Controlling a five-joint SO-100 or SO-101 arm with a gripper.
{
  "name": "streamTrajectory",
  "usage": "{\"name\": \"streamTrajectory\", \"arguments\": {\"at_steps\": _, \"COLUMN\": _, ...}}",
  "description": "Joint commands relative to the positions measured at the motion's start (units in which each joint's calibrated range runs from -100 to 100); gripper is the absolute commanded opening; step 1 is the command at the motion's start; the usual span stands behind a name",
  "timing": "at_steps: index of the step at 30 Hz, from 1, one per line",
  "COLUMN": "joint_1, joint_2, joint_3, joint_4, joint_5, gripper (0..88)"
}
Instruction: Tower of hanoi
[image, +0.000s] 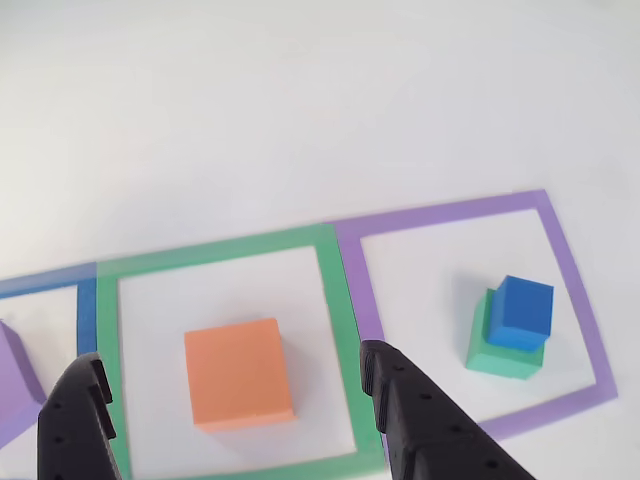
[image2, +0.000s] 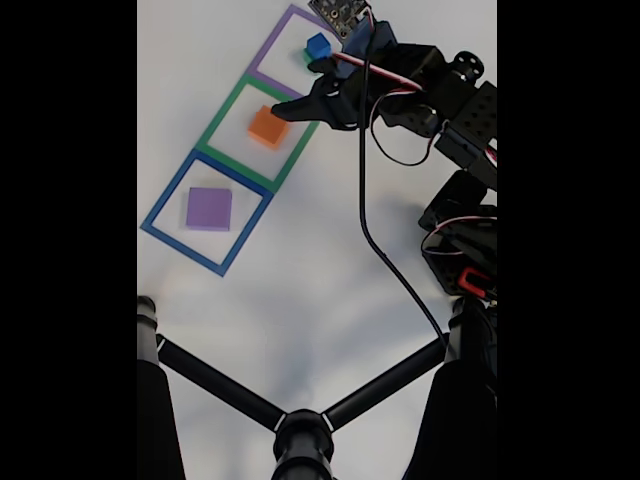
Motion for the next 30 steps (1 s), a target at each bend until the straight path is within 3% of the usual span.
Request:
{"name": "streamTrajectory", "arguments": {"at_steps": 1, "joint_1": 1.33, "joint_2": 3.81, "joint_3": 10.25, "joint_4": -21.59, "joint_5": 0.0, "gripper": 30.4}}
{"name": "streamTrajectory", "arguments": {"at_steps": 9, "joint_1": 1.25, "joint_2": 17.67, "joint_3": 17.51, "joint_4": -44.09, "joint_5": 0.0, "gripper": 30.7}}
{"name": "streamTrajectory", "arguments": {"at_steps": 21, "joint_1": -0.58, "joint_2": 39.62, "joint_3": 18.79, "joint_4": -68.13, "joint_5": 0.0, "gripper": 36.6}}
{"name": "streamTrajectory", "arguments": {"at_steps": 30, "joint_1": 0.11, "joint_2": 57.33, "joint_3": 14.52, "joint_4": -84.24, "joint_5": 0.0, "gripper": 35.7}}
